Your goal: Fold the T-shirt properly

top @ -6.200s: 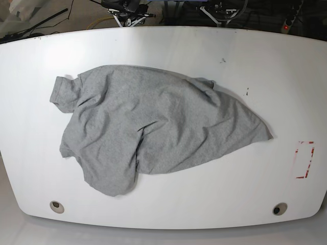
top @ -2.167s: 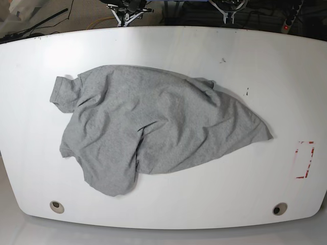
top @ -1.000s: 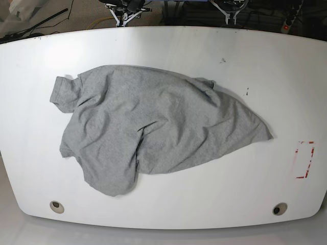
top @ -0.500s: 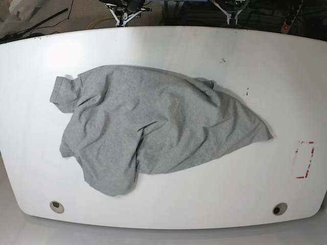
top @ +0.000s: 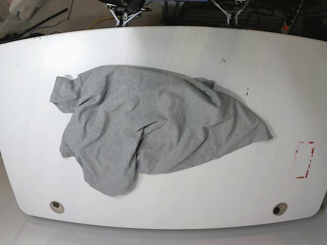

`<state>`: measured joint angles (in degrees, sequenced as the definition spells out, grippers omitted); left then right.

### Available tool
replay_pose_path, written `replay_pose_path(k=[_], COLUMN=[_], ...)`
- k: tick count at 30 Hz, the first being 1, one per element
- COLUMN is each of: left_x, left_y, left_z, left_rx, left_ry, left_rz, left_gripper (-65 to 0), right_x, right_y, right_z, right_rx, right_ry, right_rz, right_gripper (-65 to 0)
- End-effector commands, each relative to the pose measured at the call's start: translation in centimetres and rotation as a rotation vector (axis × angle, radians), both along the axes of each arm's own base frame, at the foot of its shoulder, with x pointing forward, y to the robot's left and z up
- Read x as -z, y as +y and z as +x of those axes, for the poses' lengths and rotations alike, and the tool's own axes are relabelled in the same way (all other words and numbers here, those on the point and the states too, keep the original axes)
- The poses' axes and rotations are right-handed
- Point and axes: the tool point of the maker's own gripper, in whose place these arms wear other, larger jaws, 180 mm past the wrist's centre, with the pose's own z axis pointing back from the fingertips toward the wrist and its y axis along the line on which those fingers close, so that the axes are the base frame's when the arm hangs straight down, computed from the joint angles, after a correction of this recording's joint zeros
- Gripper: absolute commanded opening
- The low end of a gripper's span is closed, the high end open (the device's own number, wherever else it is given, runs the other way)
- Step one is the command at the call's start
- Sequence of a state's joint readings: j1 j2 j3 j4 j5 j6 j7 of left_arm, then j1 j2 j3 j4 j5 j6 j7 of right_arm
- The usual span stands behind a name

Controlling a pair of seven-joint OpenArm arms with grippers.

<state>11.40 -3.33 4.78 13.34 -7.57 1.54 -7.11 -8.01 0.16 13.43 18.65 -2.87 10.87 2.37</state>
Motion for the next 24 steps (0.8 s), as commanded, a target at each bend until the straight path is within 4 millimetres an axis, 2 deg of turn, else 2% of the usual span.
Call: replay_pose_path(k=[1, 9, 13, 17, 20, 24], left_x=[-0.1, -0.2, -0.2, -0.1, 0.0, -0.2], left_y=[0.8, 1.6, 1.6, 1.5, 1.5, 1.5], left_z=[-0.2, -0.4, -0.4, -1.5, -2.3, -2.7], left_rx=[0.007, 0.008, 0.007, 0.004, 0.0, 0.005], left_ry=[-0.003, 0.002, 0.005, 0.065, 0.108, 0.077], left_rz=[0.017, 0.051, 0.051, 0.047, 0.043, 0.045], left_gripper=[-17.2, -17.1, -16.9, -16.9, -17.1, -17.2], right_x=[0.0, 0.0, 0.0, 0.0, 0.0, 0.0], right_y=[-0.2, -0.2, -0.1, 0.0, 0.1, 0.1], right_z=[-0.1, -0.2, -1.1, -1.5, -2.9, -3.7], right_rx=[-0.006, -0.004, -0.005, -0.005, -0.003, -0.003], right_ry=[-0.005, -0.003, 0.01, 0.017, 0.039, 0.05], right_rz=[-0.003, -0.001, 0.005, 0.006, 0.008, 0.008], right_gripper=[-44.7, -44.7, -44.7, -44.7, -44.7, -44.7])
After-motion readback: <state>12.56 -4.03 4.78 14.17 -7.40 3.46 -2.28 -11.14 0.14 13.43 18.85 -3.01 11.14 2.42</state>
